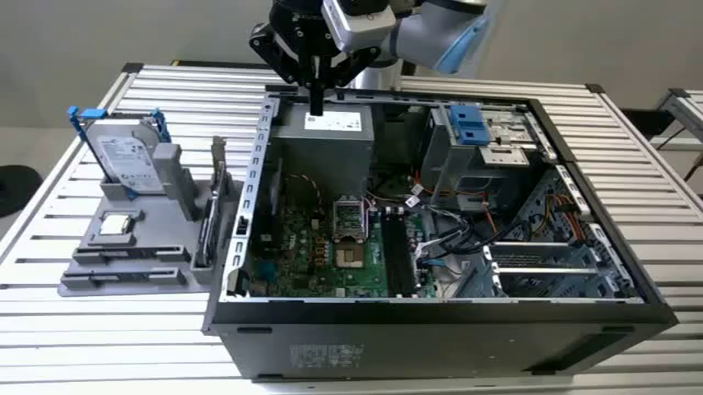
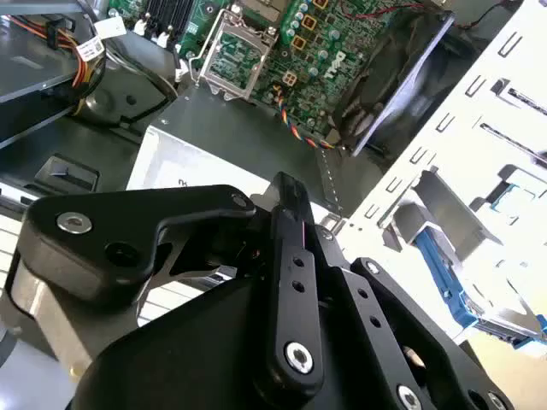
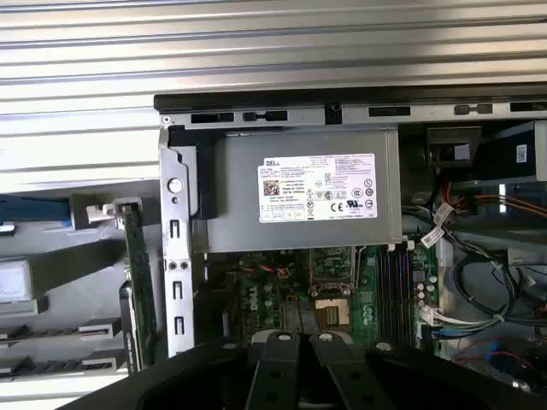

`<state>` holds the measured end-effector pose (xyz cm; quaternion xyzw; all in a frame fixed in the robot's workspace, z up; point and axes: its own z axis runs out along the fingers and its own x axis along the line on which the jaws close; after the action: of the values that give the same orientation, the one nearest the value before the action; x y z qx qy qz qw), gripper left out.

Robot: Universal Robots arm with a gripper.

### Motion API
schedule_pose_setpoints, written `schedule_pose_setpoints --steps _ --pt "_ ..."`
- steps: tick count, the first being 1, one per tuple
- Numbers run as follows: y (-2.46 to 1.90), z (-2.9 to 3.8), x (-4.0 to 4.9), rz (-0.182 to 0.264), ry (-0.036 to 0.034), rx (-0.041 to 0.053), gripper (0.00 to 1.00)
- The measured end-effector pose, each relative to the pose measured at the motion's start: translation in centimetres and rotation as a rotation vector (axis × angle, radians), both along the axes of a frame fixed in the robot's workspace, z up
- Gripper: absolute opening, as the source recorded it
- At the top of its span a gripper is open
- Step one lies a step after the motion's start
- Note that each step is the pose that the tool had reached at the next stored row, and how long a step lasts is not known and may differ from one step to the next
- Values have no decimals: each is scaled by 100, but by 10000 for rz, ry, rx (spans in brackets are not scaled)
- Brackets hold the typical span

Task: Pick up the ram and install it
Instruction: 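Reach for the ram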

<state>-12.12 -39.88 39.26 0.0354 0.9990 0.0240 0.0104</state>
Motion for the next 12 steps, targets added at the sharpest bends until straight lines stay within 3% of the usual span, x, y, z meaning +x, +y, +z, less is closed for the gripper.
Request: schedule_pose_setpoints --steps 12 --pt "0 0 0 0 0 0 0"
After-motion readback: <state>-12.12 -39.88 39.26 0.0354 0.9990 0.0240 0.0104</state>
